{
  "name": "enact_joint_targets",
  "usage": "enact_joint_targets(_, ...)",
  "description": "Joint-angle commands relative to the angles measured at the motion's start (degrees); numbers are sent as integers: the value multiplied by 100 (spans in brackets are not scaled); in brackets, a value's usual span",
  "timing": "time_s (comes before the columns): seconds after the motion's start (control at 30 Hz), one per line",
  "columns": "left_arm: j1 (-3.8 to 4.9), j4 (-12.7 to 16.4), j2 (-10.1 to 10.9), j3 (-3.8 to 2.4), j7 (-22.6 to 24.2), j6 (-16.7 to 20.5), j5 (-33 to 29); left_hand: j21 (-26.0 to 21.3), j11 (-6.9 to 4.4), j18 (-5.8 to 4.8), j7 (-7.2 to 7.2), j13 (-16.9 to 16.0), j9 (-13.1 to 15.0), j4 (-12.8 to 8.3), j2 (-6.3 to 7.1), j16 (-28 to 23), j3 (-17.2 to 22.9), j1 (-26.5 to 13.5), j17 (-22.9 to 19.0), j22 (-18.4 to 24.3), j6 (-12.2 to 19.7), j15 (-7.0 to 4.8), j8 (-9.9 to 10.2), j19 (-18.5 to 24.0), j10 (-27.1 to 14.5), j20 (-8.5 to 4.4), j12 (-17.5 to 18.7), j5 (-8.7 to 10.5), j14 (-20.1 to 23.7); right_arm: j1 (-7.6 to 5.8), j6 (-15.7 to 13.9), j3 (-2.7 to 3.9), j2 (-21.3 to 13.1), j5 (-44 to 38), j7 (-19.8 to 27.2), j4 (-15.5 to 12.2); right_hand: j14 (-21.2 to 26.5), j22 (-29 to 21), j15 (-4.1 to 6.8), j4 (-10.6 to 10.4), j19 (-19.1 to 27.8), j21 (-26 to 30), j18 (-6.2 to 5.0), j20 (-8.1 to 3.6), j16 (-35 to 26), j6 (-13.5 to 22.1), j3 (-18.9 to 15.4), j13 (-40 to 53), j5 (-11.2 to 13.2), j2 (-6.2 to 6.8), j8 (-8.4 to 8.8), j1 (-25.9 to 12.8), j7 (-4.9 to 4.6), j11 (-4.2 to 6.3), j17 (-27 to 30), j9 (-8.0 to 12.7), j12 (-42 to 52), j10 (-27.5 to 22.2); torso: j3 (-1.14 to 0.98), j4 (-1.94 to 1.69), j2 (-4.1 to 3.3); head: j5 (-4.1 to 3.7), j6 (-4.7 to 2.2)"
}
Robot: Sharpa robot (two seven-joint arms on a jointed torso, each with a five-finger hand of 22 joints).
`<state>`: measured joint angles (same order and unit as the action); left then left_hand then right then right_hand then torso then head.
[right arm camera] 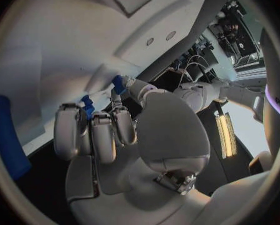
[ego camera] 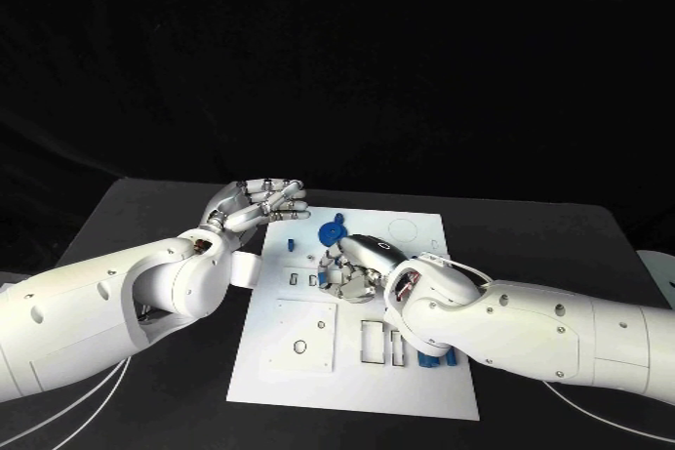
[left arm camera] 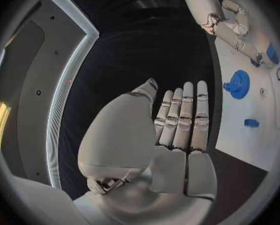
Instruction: Assemble the parts on the task board
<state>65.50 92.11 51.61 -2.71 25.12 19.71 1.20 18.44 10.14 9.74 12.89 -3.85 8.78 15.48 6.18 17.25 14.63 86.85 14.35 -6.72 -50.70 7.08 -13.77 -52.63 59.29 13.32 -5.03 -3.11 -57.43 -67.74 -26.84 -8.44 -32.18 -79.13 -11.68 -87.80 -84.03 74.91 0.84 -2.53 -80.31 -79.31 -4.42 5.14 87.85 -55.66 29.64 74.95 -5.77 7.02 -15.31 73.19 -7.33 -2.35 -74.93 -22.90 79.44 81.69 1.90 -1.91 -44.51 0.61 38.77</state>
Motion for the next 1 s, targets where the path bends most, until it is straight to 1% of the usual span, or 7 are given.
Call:
enact_joint_targets(0.03,5,15,-6,-5,23,-113,-7,-31,27,74,96,-3,-8,13,78,-29,34,-1,5,5,31,42,39,-13,32,23,36,17,-10,18,118,-4,11,-134,-43,14,-434,273,45,-9,-1,15,86,-13,-7,-28,-14,299,-35,-8,-3,-41,8,-22,-728,-29,-4,5,1,0,2,2,7)
enact_joint_targets(0.43,5,14,-1,-5,18,-117,-7,-31,27,74,96,-3,-8,13,78,-29,34,-1,5,5,31,42,39,-13,32,23,36,17,-10,27,151,-6,18,-166,-64,49,-432,259,42,-8,11,33,82,-12,-10,6,-28,278,-45,30,12,-78,-2,-27,-720,-28,-25,-13,0,2,-1,1,4)
enact_joint_targets(0.87,5,10,0,-5,12,-123,-7,-31,27,74,96,-3,-8,13,78,-29,34,-1,5,5,31,42,39,-13,32,23,36,17,-10,29,139,-6,38,-196,-72,68,-426,235,-23,-23,35,77,76,32,-20,243,-76,202,-19,161,145,-206,-100,-110,-695,16,-106,-94,-4,2,-3,-3,5)
enact_joint_targets(1.0,5,7,-1,-5,9,-125,-7,-31,27,74,96,-3,-8,13,78,-29,34,-1,5,5,31,42,39,-13,32,23,36,17,-10,31,120,-6,44,-210,-73,74,-421,214,-40,-29,53,101,70,48,-27,294,-95,174,-29,193,175,-234,-121,-130,-673,27,-132,-122,-2,5,-1,-8,4)
